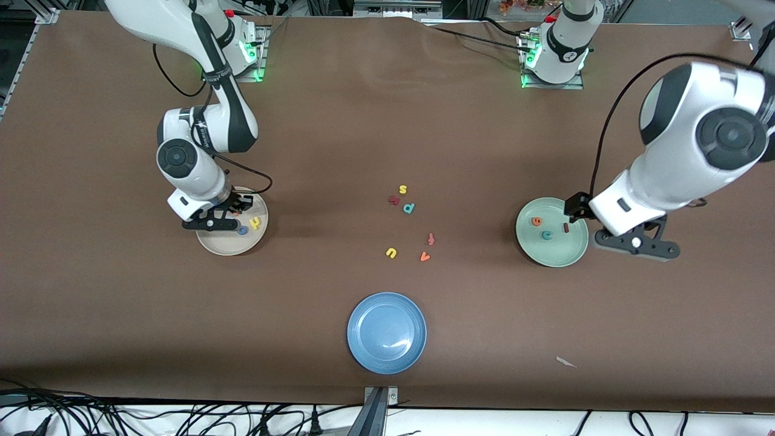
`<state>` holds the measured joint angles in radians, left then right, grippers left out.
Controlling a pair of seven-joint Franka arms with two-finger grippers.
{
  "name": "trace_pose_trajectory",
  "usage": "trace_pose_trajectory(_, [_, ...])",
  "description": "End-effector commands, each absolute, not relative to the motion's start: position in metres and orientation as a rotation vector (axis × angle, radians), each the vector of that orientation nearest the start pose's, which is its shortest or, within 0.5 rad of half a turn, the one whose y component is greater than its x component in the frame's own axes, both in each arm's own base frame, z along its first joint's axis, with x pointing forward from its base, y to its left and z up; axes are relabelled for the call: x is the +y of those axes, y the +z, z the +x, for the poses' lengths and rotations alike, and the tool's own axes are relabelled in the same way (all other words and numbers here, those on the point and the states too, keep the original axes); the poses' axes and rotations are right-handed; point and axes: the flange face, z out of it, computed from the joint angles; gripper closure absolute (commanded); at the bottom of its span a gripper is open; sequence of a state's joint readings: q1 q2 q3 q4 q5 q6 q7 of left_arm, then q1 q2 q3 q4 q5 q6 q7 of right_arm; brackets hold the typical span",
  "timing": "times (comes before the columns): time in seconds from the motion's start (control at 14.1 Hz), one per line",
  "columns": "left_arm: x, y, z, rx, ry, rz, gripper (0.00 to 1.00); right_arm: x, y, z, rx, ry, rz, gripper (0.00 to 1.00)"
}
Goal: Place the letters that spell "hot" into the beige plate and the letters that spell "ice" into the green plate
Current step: 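Release the orange letter on the beige plate while the left gripper returns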
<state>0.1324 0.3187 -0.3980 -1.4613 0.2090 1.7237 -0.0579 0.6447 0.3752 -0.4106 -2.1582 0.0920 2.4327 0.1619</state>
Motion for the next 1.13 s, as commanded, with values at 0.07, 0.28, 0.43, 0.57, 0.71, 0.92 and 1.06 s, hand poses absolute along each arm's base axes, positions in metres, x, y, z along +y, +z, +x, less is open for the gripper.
trace_pose_trajectory(0.07, [-0.09, 0.581, 0.604, 0.428, -0.083, -3.055, 0.0, 0.143, 0.264, 0.554, -0.005, 0.039, -3.167, 0.0])
trace_pose_trajectory(0.28, [-0.067, 0.603, 0.576, 0.341, -0.09, -3.146, 0.0, 0.161, 0.307, 0.575, -0.004, 0.141, -3.139, 0.0])
trace_pose_trajectory(0.43, [-0.056, 0.612, 0.56, 0.315, -0.095, -3.142, 0.0, 0.171, 0.335, 0.587, 0.037, 0.181, -3.136, 0.0])
trace_pose_trajectory(0.57, [-0.039, 0.609, 0.547, 0.322, -0.036, -3.148, 0.0, 0.179, 0.36, 0.596, 0.092, 0.186, -3.134, 0.0])
trace_pose_trajectory(0.71, [-0.03, 0.613, 0.542, 0.356, -0.042, -3.135, 0.0, 0.183, 0.381, 0.602, 0.094, 0.198, -3.131, 0.0])
trace_pose_trajectory(0.92, [-0.02, 0.609, 0.543, 0.344, -0.019, -3.138, 0.0, 0.184, 0.394, 0.613, 0.082, 0.199, -3.138, 0.0])
trace_pose_trajectory(1.06, [-0.02, 0.612, 0.543, 0.344, -0.021, -3.138, 0.0, 0.161, 0.401, 0.62, 0.092, 0.216, -3.128, 0.0])
